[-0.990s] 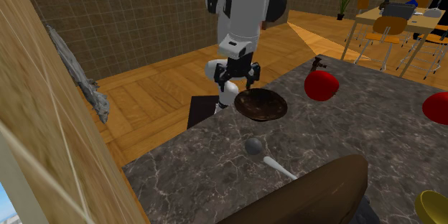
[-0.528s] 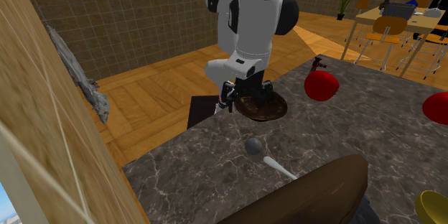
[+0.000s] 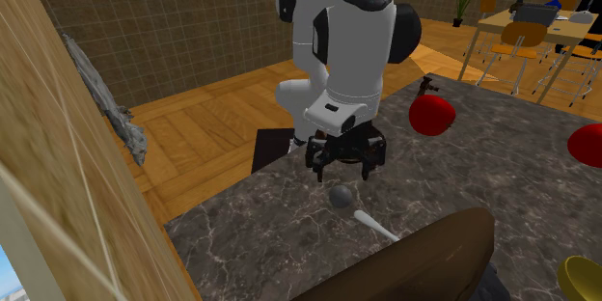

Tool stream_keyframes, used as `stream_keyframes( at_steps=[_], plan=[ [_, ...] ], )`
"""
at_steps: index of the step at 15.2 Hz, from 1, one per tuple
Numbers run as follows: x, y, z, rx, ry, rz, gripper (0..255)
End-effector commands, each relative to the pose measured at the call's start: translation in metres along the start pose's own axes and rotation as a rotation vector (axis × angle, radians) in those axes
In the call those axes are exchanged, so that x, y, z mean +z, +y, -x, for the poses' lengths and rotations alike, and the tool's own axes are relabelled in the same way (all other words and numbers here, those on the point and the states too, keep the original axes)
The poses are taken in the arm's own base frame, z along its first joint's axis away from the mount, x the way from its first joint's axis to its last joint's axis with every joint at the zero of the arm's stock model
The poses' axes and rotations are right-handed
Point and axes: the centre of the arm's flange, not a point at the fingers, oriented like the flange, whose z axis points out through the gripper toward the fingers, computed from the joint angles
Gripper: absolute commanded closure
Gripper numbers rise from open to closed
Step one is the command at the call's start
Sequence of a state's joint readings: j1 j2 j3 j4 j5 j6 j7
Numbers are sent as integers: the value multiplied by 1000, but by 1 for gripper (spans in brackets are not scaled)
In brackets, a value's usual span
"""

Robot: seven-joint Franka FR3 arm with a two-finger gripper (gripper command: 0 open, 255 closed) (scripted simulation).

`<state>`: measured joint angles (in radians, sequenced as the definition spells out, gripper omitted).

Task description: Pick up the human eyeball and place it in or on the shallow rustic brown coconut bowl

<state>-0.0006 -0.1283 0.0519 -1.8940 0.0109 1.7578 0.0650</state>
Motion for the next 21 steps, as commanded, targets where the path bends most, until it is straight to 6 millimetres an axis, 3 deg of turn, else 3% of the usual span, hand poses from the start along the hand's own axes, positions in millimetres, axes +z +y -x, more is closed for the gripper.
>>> stream_keyframes(
  at_steps=[1,7,15,16,21],
  plan=[
    [6,-2,-8,7,5,-4,0],
    [40,-2,-8,7,5,-4,0],
    [40,-2,-8,7,5,-4,0],
    [40,-2,-8,7,5,-4,255],
    [40,-2,-8,7,5,-4,255]
  ],
)
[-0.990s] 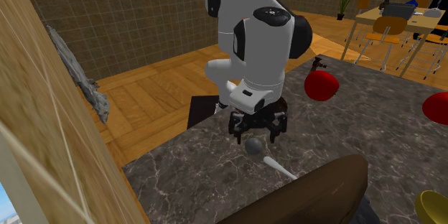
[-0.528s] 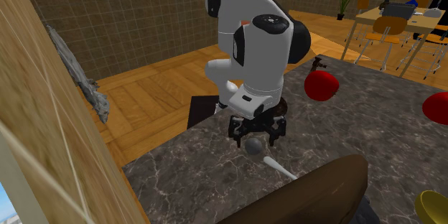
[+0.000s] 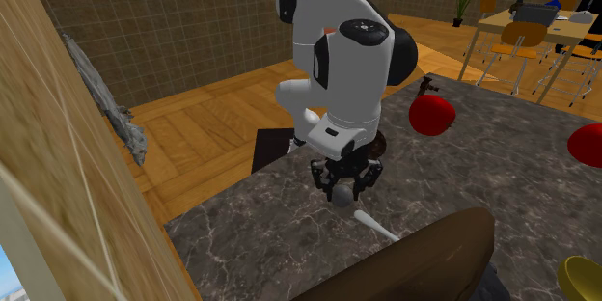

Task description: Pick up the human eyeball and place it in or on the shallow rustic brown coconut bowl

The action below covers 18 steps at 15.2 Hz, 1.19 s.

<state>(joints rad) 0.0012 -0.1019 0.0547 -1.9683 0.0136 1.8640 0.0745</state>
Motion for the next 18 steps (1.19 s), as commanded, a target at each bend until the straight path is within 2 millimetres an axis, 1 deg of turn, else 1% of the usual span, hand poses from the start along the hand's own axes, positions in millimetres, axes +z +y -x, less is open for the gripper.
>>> stream_keyframes(
  at_steps=[1,4,18],
  plan=[
    [0,0,0,0,0,0,255],
    [0,0,0,0,0,0,255],
    [-74,0,0,0,0,0,255]
  ],
)
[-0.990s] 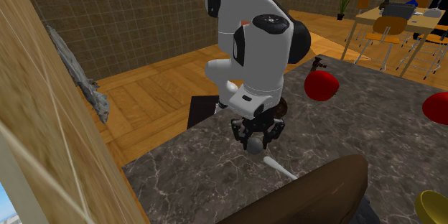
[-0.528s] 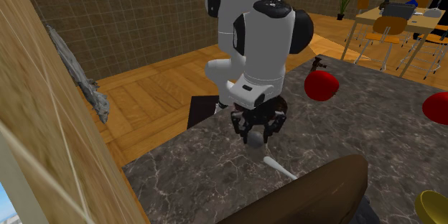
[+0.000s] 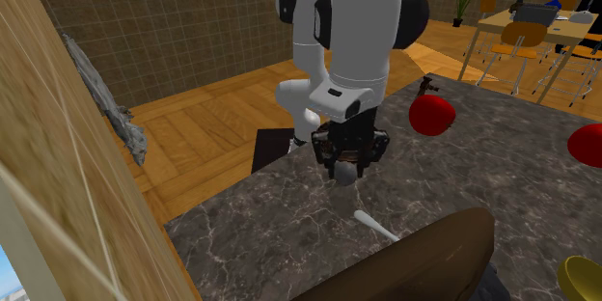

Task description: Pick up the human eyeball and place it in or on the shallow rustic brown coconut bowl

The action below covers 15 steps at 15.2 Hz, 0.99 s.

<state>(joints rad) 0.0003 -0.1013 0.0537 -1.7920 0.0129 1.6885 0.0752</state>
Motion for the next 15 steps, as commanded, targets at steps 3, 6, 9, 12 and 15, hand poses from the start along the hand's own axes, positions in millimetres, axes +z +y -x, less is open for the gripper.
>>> stream_keyframes(
  at_steps=[3,6,9,12,15],
  plan=[
    [-21,-1,0,0,0,0,255],
    [-37,-1,0,0,0,0,255],
    [-51,-1,0,0,0,0,255],
    [-53,-12,38,0,0,0,255],
    [-55,-22,76,0,0,0,255]
  ],
)
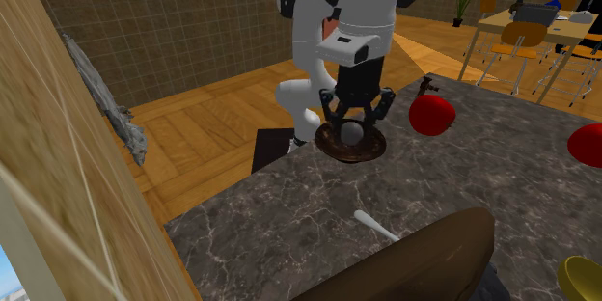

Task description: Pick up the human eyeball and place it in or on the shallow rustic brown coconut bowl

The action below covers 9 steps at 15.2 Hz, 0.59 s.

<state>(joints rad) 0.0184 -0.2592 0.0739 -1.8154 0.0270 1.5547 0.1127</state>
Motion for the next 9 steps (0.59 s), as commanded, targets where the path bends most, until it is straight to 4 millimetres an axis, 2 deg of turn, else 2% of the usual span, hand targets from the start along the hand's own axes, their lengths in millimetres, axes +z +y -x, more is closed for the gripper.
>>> stream_keyframes(
  at_steps=[1,8,9],
  plan=[
    [0,-7,27,0,0,1,255],
    [-4,-33,117,0,0,1,255],
    [1,-33,117,0,0,1,255]
  ],
)
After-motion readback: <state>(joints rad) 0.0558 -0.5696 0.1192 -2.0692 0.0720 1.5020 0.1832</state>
